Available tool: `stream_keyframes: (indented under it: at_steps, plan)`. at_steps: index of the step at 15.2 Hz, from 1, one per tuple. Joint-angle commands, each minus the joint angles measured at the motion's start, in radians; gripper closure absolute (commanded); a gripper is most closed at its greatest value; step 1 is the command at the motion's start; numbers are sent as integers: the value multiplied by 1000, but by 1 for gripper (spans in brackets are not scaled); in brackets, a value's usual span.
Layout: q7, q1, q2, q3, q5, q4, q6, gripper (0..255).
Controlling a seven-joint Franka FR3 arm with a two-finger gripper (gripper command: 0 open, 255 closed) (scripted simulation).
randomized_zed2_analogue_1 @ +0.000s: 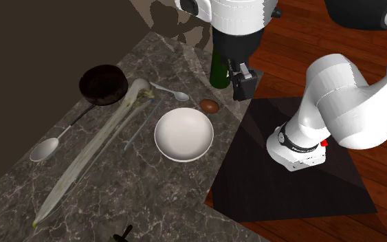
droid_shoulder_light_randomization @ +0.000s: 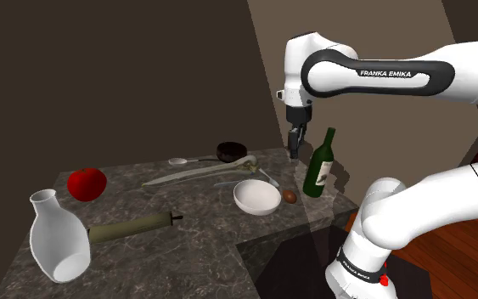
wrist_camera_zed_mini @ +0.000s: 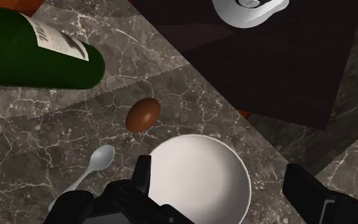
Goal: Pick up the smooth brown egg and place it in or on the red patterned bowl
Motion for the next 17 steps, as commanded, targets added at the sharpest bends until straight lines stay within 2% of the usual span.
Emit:
stream_keyframes:
  at_steps: [1, 9, 17]
  plan:
    - [0, 0, 0, 0, 0, 0, 0, 0]
    - [-95, -42, 40, -126, -50, -208, 256, 0]
    - [-196, -90, 212, -259, -100, -334, 553, 0]
